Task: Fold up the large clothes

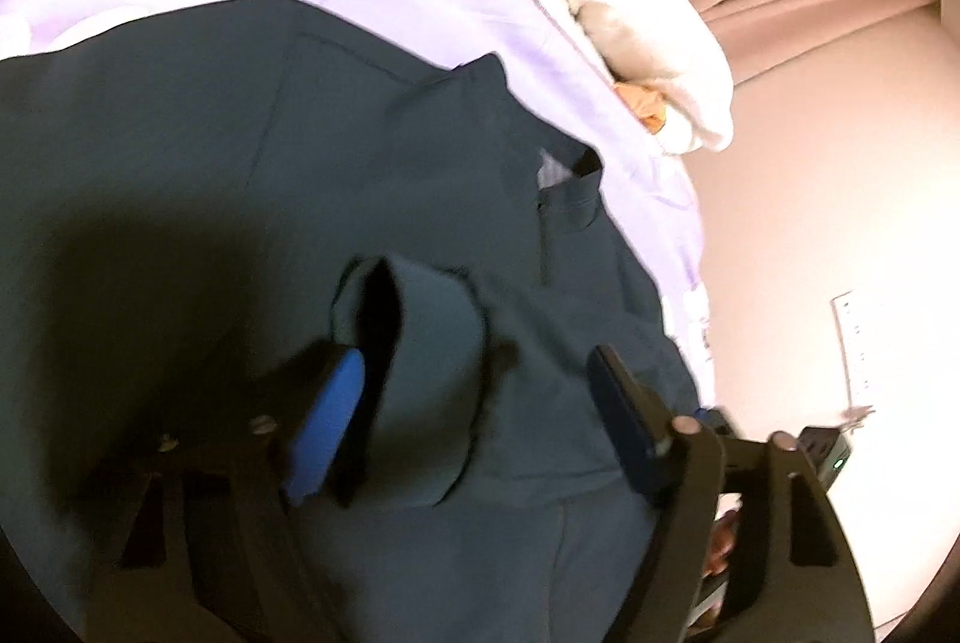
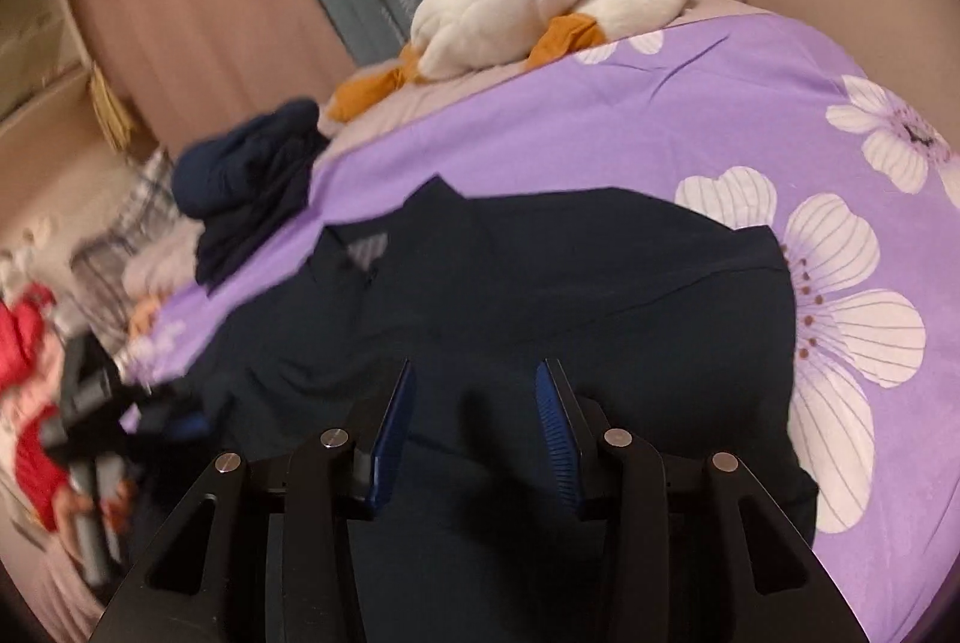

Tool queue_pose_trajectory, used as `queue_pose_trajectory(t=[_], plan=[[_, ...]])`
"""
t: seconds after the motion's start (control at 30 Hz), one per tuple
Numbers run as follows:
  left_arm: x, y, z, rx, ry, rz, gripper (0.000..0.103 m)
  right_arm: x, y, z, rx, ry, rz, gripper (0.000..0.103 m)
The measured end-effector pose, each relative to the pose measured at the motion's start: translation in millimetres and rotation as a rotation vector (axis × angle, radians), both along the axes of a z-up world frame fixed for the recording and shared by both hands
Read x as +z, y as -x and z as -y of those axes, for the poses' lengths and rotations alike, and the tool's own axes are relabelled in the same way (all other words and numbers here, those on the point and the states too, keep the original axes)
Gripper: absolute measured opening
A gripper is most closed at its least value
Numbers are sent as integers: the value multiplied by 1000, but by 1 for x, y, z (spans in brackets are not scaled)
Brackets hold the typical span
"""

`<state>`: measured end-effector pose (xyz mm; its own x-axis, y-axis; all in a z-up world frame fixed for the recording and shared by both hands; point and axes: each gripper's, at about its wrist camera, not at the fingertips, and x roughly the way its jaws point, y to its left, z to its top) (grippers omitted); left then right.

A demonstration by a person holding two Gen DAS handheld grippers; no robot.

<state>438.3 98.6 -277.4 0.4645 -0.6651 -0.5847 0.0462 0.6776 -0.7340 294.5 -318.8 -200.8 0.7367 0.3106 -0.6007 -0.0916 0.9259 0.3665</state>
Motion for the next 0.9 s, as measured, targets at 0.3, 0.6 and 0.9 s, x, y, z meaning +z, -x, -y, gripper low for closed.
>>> queue_pose_trajectory(t=[0.3,0.6,0.9], plan=[[-20,-13,0,-8,64,-54,8,-13,-7,-13,24,8,-39,42],[-10,42,3,-205,-51,-48,5,-5,3,-15,38,44,-40,42],[-7,23,-8,-132,-142,-61,6,-8,-27,-74,177,172,-76,46]])
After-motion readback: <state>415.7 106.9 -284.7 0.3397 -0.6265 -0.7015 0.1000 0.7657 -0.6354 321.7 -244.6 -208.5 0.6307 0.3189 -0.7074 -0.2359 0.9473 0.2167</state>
